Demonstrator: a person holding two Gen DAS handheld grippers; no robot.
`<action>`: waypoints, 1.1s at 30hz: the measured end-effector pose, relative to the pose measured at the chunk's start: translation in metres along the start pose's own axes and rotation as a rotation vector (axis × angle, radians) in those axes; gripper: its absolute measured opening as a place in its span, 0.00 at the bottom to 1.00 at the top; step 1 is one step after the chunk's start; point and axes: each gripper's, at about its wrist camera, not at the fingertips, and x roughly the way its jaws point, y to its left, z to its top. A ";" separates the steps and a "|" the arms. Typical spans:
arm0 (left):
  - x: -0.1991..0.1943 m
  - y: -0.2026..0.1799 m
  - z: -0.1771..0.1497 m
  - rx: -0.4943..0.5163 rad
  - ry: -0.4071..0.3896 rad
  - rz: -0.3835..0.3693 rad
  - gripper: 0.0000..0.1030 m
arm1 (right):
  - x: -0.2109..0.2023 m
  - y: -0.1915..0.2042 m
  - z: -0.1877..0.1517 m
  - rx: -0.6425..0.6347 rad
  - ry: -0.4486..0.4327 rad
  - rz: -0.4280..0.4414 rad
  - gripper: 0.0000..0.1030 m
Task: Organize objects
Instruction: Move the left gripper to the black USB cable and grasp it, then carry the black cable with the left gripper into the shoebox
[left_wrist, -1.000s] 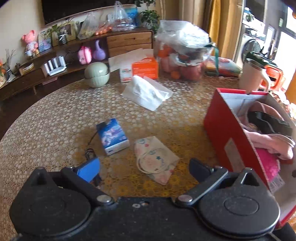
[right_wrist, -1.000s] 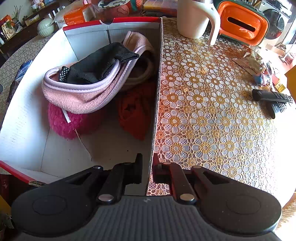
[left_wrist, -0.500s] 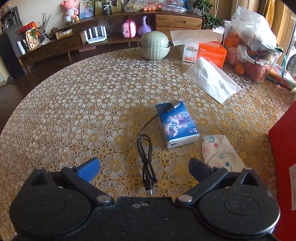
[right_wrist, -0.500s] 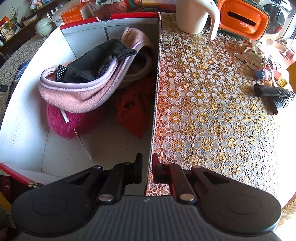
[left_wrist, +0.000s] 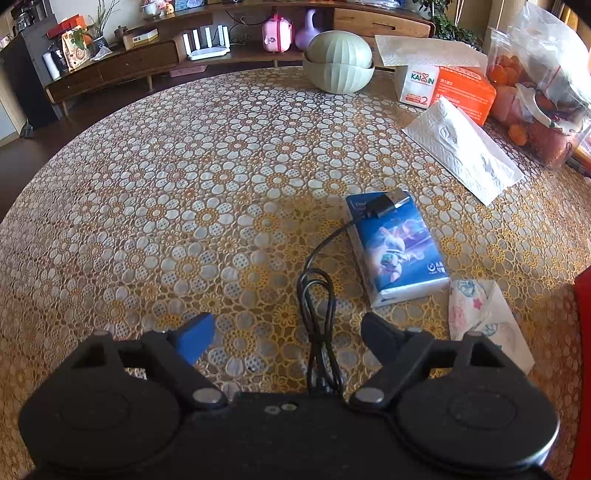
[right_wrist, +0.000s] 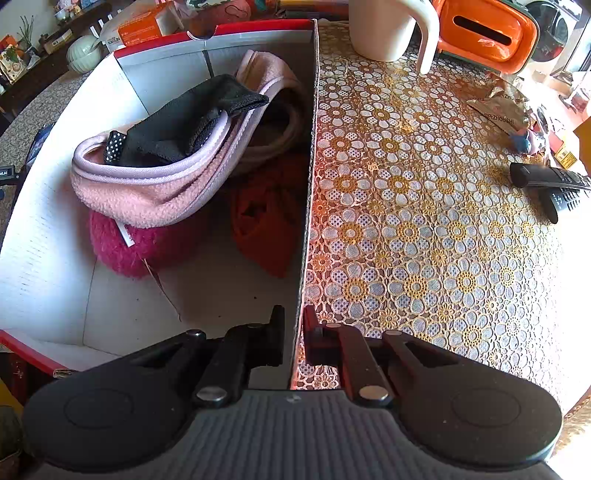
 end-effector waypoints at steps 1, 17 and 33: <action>0.001 0.000 0.000 -0.005 0.004 -0.002 0.78 | 0.001 0.000 0.000 0.002 0.002 0.000 0.09; -0.009 -0.006 0.002 -0.014 -0.019 -0.023 0.17 | 0.004 -0.002 -0.003 0.017 -0.002 0.003 0.09; -0.080 -0.036 -0.023 0.094 -0.039 -0.090 0.16 | -0.005 -0.003 -0.001 0.006 -0.050 0.008 0.08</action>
